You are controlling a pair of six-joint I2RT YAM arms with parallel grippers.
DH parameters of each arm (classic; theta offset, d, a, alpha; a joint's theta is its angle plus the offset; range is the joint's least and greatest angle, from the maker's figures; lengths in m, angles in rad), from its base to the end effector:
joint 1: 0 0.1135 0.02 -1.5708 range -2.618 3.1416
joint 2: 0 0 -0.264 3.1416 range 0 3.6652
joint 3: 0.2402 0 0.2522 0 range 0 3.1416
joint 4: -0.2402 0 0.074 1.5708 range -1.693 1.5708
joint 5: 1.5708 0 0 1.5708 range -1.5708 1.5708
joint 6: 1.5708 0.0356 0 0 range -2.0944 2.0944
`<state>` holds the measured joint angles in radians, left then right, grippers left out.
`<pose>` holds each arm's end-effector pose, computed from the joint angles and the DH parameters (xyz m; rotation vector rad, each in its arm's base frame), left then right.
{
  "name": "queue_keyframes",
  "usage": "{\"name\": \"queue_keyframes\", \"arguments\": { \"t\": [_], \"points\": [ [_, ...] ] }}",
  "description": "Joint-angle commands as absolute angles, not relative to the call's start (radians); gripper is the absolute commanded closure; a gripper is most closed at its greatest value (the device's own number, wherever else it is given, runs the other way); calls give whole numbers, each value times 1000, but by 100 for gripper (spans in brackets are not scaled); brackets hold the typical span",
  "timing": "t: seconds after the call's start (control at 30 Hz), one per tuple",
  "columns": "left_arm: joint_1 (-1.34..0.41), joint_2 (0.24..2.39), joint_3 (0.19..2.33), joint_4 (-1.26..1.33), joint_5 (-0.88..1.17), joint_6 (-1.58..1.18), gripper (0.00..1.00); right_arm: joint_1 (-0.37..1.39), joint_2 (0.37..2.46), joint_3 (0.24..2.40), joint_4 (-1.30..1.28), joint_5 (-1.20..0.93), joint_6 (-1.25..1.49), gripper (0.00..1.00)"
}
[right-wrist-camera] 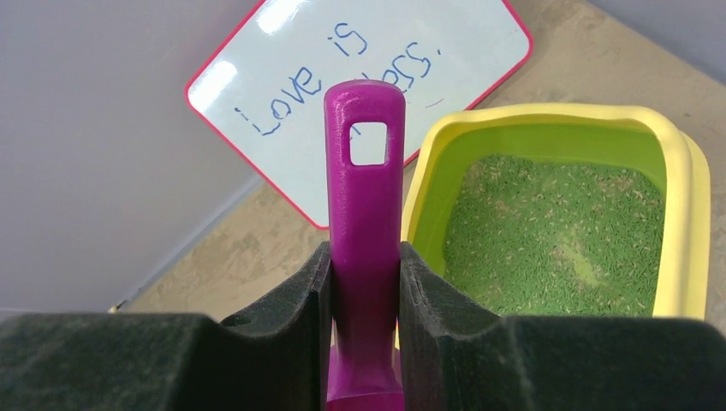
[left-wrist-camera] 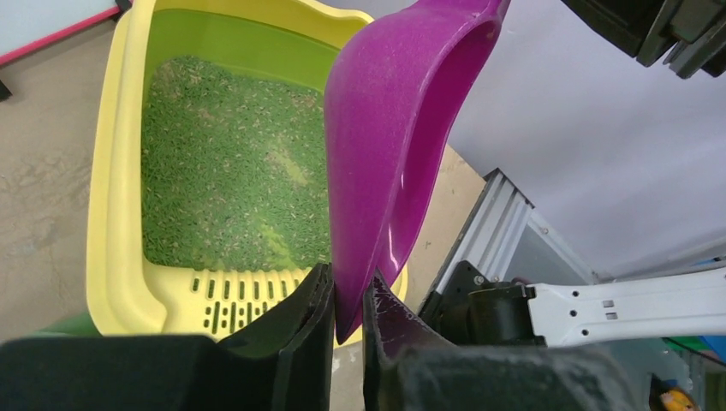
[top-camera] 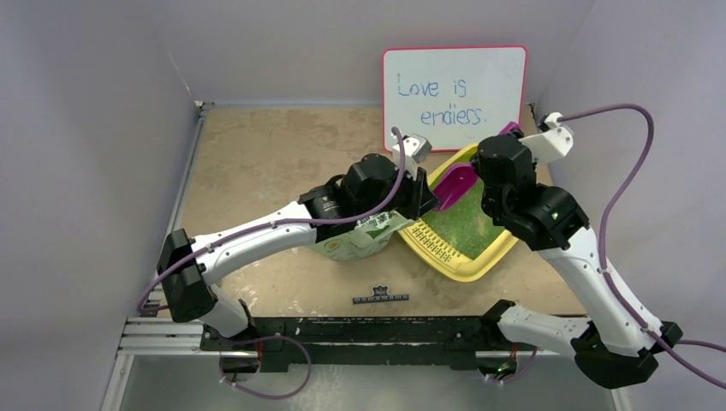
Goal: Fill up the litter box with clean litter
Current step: Pick up the spatula from the center of the board.
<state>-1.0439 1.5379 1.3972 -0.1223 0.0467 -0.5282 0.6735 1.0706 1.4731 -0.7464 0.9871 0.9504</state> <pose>0.1836 -0.3190 0.3739 0.5425 1.9171 -1.1131 0.1619 0.0912 0.4648 0.8462 1.5471 0.2321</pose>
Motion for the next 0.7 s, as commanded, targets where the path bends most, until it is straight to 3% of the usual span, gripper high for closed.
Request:
{"name": "queue_keyframes", "arguments": {
  "t": [0.0,0.1,0.23,0.3,0.4,0.67],
  "points": [
    [-1049,1523,1435,-35,52,-509,98,671,1025,1445,-676,963,978,99],
    [-1049,1489,1423,-35,47,-476,100,670,962,1347,-517,872,834,82],
    [-1037,1439,1471,-182,15,-381,100,670,853,1228,-275,566,496,18],
    [-1006,1415,1495,-270,40,-339,100,670,838,1252,-330,503,446,7],
    [-885,1383,1520,-385,172,-320,100,670,830,1315,-418,441,368,1],
    [-686,1435,1780,-889,358,-53,100,667,992,1548,-638,273,286,1]
  ]
}}
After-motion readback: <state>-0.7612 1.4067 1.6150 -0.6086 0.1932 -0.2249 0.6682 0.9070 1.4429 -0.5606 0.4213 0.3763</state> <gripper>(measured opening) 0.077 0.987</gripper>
